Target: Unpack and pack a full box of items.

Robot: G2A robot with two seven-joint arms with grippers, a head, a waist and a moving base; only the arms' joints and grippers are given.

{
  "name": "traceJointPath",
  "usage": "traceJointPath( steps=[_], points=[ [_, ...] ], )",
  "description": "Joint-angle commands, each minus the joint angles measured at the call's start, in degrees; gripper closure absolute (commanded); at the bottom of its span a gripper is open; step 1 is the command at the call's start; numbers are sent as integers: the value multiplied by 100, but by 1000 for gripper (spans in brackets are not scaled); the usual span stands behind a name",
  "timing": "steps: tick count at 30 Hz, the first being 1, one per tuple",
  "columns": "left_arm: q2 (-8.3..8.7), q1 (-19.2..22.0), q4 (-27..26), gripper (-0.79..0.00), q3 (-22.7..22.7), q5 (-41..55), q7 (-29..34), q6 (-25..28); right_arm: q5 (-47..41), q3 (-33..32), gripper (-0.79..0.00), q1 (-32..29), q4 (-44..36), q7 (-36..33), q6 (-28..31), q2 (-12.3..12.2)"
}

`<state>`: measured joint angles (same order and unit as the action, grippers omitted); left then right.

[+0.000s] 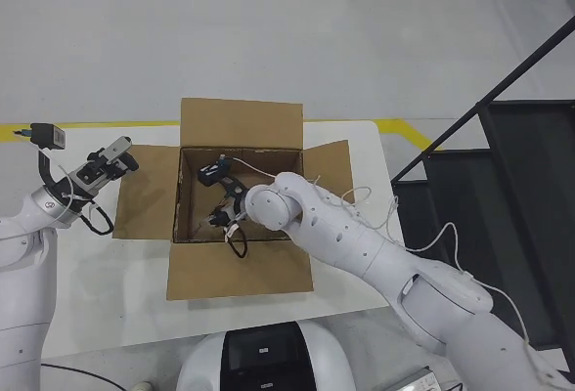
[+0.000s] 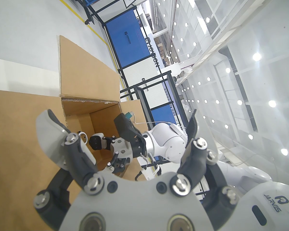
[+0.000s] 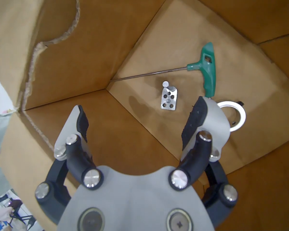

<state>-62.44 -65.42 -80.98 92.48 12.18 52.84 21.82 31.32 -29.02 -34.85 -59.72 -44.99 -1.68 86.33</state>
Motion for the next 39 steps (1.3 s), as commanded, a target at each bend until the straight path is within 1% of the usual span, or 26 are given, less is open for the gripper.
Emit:
traceJointPath(
  steps=[1,5,9,10,14,17,19,20,21,22,23,25,27,28,29,30,31,32,39],
  points=[
    [0,0,0,-785,0,0,0,0,46,162,-785,114,376,51,105,136],
    [0,0,0,-785,0,0,0,0,109,371,-785,307,983,129,227,382],
    [0,0,0,-785,0,0,0,0,93,457,-779,423,1511,177,291,576],
    [0,0,0,-785,0,0,0,0,79,463,-763,438,1581,182,315,606],
    [0,0,0,-785,0,0,0,0,46,509,-650,508,1966,157,408,767],
    [0,0,0,-785,0,0,0,0,13,532,-606,533,2194,146,480,879],
    [0,0,0,-785,0,0,0,0,17,543,-597,551,2342,161,489,946],
    [0,0,0,-785,0,0,0,0,10,542,-539,561,2415,164,485,978],
    [0,0,0,-785,0,0,0,0,23,548,-533,579,2507,162,471,1019],
    [0,0,0,-785,0,0,0,0,27,551,-437,585,2549,160,473,1039],
    [0,0,0,-785,0,0,0,0,34,552,-391,600,2612,158,475,1067],
    [0,0,0,-785,0,0,0,0,55,555,-379,626,2746,140,462,1120],
    [0,0,0,-785,0,0,0,0,53,544,-385,650,2878,124,497,1175],
    [0,0,0,-785,0,0,0,0,55,540,-372,659,2924,124,514,1197],
    [0,0,0,-785,0,0,0,0,36,527,-299,666,2965,121,541,1218],
    [0,0,0,-785,0,0,0,0,34,518,-252,679,3009,120,567,1237],
    [0,0,0,-785,0,0,0,0,33,512,-154,688,3034,119,586,1249],
    [0,0,0,-785,0,0,0,0,25,498,0,701,3084,114,633,1271],
    [0,0,0,-785,0,0,0,0,-27,340,0,853,3264,178,833,1319]
  ],
)
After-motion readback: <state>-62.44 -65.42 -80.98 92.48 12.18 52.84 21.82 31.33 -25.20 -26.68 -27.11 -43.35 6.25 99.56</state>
